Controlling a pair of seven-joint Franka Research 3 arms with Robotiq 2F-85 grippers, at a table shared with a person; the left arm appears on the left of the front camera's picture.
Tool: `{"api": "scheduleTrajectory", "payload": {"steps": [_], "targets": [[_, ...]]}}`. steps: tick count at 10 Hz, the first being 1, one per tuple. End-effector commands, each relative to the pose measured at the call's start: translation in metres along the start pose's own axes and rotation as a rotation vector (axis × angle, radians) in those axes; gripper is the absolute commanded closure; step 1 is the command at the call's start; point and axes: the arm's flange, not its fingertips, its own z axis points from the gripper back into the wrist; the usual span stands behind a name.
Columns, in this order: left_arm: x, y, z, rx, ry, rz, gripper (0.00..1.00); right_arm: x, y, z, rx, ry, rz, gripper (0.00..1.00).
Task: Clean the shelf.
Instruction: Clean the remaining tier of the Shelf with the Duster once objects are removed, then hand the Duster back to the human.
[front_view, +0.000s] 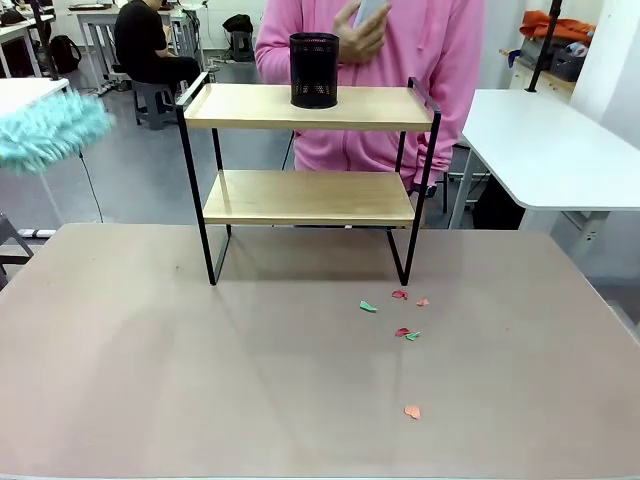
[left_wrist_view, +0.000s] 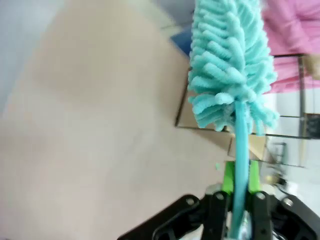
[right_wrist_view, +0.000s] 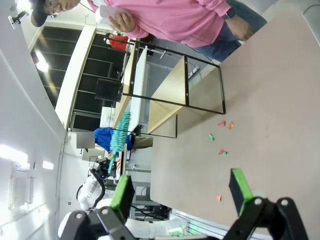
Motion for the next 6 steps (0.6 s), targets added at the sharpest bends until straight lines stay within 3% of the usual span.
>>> {"api": "scheduleTrajectory", "payload": {"steps": [1, 6], "targets": [[0.0006, -0.0091, 0.0183, -0.111, -0.030, -0.070, 0.88, 0.0019, 0.0006, -0.0007, 0.025, -0.010, 0.024, 0.00], [0.0006, -0.0091, 0.0183, -0.111, -0.030, -0.070, 0.88, 0.0019, 0.0006, -0.0007, 0.025, -0.010, 0.024, 0.00]]}}
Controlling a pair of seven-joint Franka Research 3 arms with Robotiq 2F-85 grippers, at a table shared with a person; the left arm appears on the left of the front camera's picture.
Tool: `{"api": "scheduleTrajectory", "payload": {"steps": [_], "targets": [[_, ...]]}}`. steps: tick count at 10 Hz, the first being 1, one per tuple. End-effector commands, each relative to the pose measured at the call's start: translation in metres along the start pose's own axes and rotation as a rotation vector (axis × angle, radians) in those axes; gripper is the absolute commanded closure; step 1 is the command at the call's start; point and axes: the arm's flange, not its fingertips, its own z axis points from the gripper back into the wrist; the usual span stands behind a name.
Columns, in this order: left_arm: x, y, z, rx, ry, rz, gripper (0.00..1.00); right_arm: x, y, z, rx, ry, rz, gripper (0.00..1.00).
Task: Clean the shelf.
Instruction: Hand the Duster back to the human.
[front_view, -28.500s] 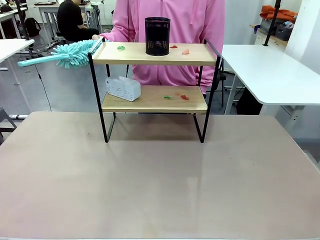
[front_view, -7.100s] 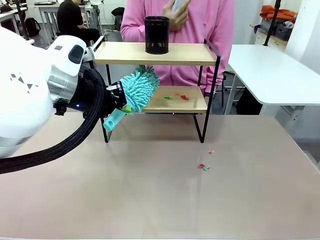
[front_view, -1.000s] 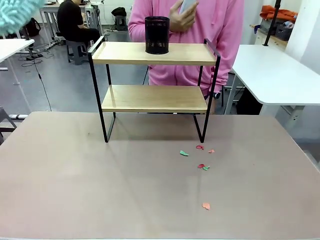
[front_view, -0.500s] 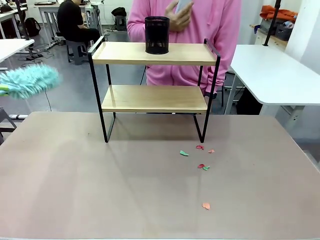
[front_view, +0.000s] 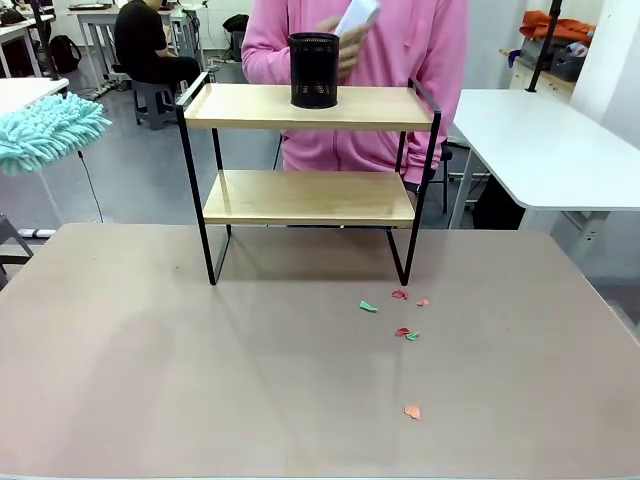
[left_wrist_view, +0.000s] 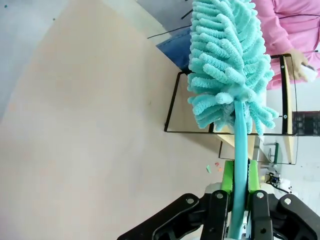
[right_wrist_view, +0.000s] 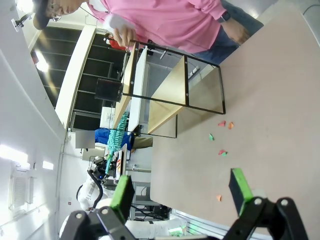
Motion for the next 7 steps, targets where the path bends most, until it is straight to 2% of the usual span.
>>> {"api": "scheduleTrajectory", "payload": {"steps": [1, 6, 7], "targets": [[-0.001, 0.003, -0.003, -0.024, 0.000, -0.019, 0.88, 0.002, 0.001, -0.001, 0.025, -0.010, 0.024, 0.00], [0.000, 0.001, -0.003, 0.001, 0.007, 0.001, 0.88, 0.000, 0.000, 0.000, 0.000, 0.000, 0.000, 0.00], [-0.001, -0.032, 0.004, -0.097, 0.033, -0.063, 0.88, 0.002, 0.018, 0.008, -0.001, -0.016, 0.081, 0.00]]}}
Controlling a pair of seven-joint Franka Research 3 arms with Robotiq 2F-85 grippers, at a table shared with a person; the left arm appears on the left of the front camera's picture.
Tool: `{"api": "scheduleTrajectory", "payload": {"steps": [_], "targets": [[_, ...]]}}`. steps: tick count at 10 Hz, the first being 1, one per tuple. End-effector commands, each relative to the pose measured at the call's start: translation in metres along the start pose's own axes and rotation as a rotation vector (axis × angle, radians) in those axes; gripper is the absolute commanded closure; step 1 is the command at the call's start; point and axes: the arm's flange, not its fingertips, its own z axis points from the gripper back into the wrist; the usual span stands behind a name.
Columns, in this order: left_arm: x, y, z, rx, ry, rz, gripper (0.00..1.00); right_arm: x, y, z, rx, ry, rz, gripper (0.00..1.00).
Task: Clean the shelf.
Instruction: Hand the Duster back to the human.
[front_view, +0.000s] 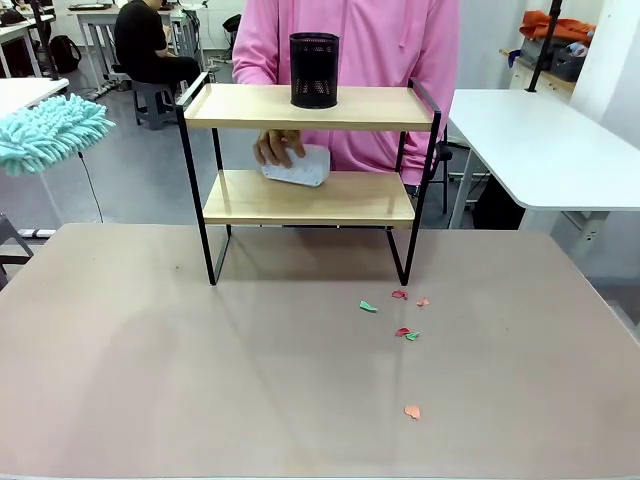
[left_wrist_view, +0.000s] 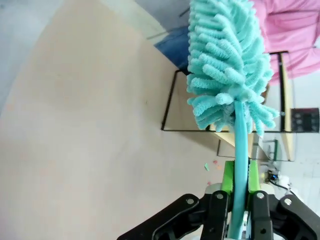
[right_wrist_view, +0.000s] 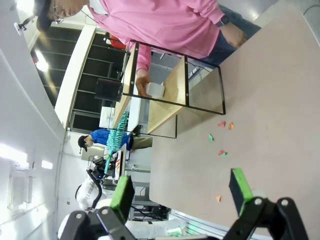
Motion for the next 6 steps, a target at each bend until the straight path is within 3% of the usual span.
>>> {"api": "scheduleTrajectory", "payload": {"steps": [1, 2, 4, 5, 6], "targets": [[0.004, -0.056, 0.017, -0.190, 0.015, -0.081, 0.88, 0.011, 0.041, 0.000, 0.031, -0.009, 0.154, 0.00], [0.007, -0.088, 0.036, -0.264, -0.010, -0.116, 0.88, 0.024, 0.068, -0.003, 0.070, -0.034, 0.222, 0.00], [-0.002, -0.137, 0.073, -0.466, 0.069, -0.186, 0.88, 0.034, 0.118, -0.017, 0.163, -0.048, 0.369, 0.00], [-0.019, -0.148, 0.077, -0.534, 0.235, -0.235, 0.88, 0.029, 0.136, -0.030, 0.232, 0.016, 0.417, 0.00], [-0.038, -0.154, 0.069, -0.525, 0.443, -0.283, 0.88, 0.015, 0.151, -0.050, 0.274, 0.098, 0.452, 0.00]]}}
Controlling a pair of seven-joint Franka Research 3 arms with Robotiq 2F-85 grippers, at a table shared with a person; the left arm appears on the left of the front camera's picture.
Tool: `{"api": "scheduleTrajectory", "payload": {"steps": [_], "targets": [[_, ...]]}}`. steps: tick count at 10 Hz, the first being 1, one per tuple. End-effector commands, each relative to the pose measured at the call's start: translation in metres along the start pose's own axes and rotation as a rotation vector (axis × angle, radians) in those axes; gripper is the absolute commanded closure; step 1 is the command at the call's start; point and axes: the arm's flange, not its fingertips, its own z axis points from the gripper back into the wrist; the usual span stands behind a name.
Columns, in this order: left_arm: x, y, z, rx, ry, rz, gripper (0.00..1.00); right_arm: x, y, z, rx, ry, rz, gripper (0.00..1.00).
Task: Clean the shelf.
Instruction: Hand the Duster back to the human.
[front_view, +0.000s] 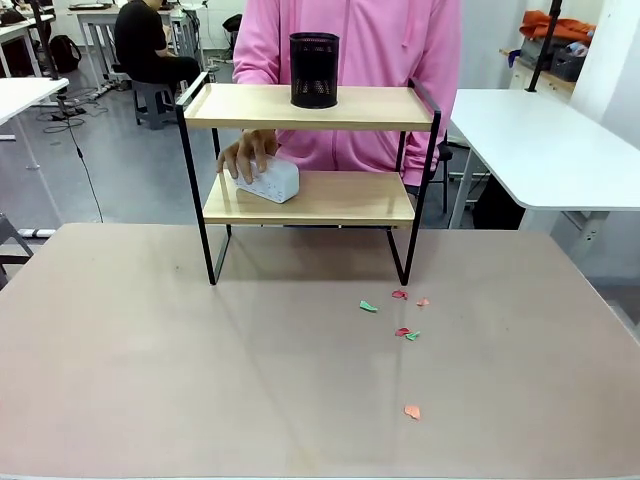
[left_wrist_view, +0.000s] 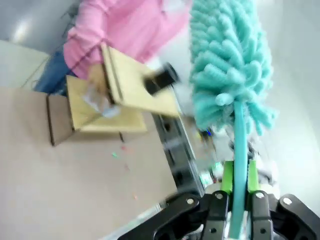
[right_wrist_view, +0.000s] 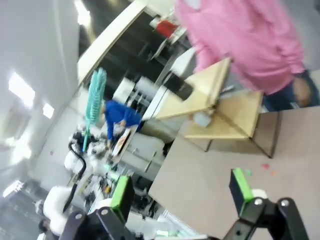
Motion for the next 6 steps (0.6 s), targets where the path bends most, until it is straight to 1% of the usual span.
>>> {"api": "scheduleTrajectory", "payload": {"steps": [1, 2, 3, 4, 5, 6], "targets": [[-0.021, 0.017, -0.023, -0.082, 0.417, 0.049, 0.88, -0.024, 0.007, -0.046, 0.126, 0.150, 0.080, 0.00], [-0.033, 0.026, -0.044, -0.057, 0.567, 0.076, 0.88, -0.057, 0.015, -0.076, 0.148, 0.299, 0.110, 0.00], [-0.040, 0.035, -0.053, -0.057, 0.692, 0.086, 0.88, -0.085, 0.015, -0.084, 0.163, 0.372, 0.134, 0.00], [-0.035, 0.047, -0.043, 0.007, 0.751, 0.039, 0.88, -0.092, 0.005, -0.058, 0.108, 0.326, 0.165, 0.00], [-0.051, 0.025, -0.054, -0.083, 0.514, 0.117, 0.88, -0.059, 0.019, -0.083, 0.150, 0.300, 0.066, 0.00], [-0.051, 0.025, -0.054, -0.083, 0.514, 0.117, 0.88, -0.059, 0.019, -0.083, 0.150, 0.300, 0.066, 0.00]]}}
